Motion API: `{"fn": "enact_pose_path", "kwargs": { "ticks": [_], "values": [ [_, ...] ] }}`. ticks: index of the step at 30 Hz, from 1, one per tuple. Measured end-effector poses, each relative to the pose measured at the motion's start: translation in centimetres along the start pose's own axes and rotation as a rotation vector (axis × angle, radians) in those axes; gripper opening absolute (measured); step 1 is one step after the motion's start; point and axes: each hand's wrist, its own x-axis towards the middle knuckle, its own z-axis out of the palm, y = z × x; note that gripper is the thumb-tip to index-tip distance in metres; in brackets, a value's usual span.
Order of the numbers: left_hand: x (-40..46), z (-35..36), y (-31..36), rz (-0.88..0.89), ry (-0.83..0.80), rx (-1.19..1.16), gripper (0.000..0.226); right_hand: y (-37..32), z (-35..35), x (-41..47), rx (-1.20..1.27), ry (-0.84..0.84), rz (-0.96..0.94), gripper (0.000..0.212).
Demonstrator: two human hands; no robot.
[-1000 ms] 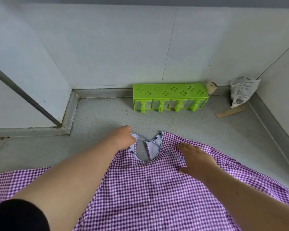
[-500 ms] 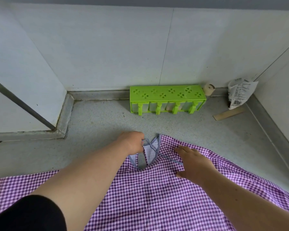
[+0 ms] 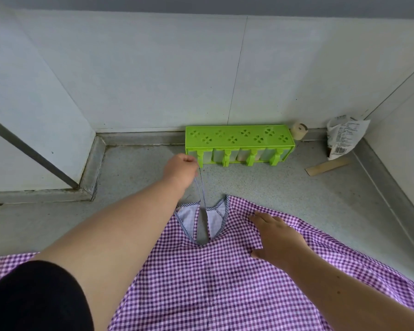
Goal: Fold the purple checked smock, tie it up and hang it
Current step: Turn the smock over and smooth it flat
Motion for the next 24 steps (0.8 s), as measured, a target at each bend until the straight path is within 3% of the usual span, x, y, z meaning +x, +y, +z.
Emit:
{"fn": "enact_pose_path", "kwargs": {
  "ticks": [2, 4, 6, 8, 11, 16, 21, 24],
  "values": [
    [0.2, -0.7, -0.2, 0.025, -0.003, 0.094, 0.012, 0.0, 0.0, 0.0, 0.0, -0.006, 0.001, 0.106],
    [-0.3, -1.7, -1.1, 0.083, -0.023, 0.459, 0.046, 0.1, 0.0, 0.0, -0.004, -0.005, -0.003, 0.106],
    [-1.7, -2.8, -2.0, 0.074, -0.06, 0.708, 0.065, 0.1, -0.1, 0.0, -0.017, -0.003, -0.01, 0.106],
    [-3.0, -3.7, -3.3, 0.046, -0.204, 0.896, 0.071, 0.1, -0.2, -0.1, -0.036, -0.012, -0.011, 0.106],
    [-4.5, -4.4, -4.5, 0.099, -0.387, 1.098, 0.059, -0.2, -0.4, 0.0, -0.055, -0.013, -0.015, 0.105],
    [-5.2, -3.5, -4.1, 0.279, -0.456, 1.078, 0.021, -0.2, -0.2, 0.1, -0.073, -0.008, -0.014, 0.105],
    [-5.0, -3.6, -4.0, 0.26, -0.267, 0.965, 0.048, -0.1, -0.1, 0.3, -0.086, 0.001, -0.017, 0.105],
    [-6.2, -3.6, -5.3, 0.366, -0.176, 1.02, 0.061, -0.2, -0.1, 0.4, -0.101, -0.001, -0.014, 0.102]
  ]
}}
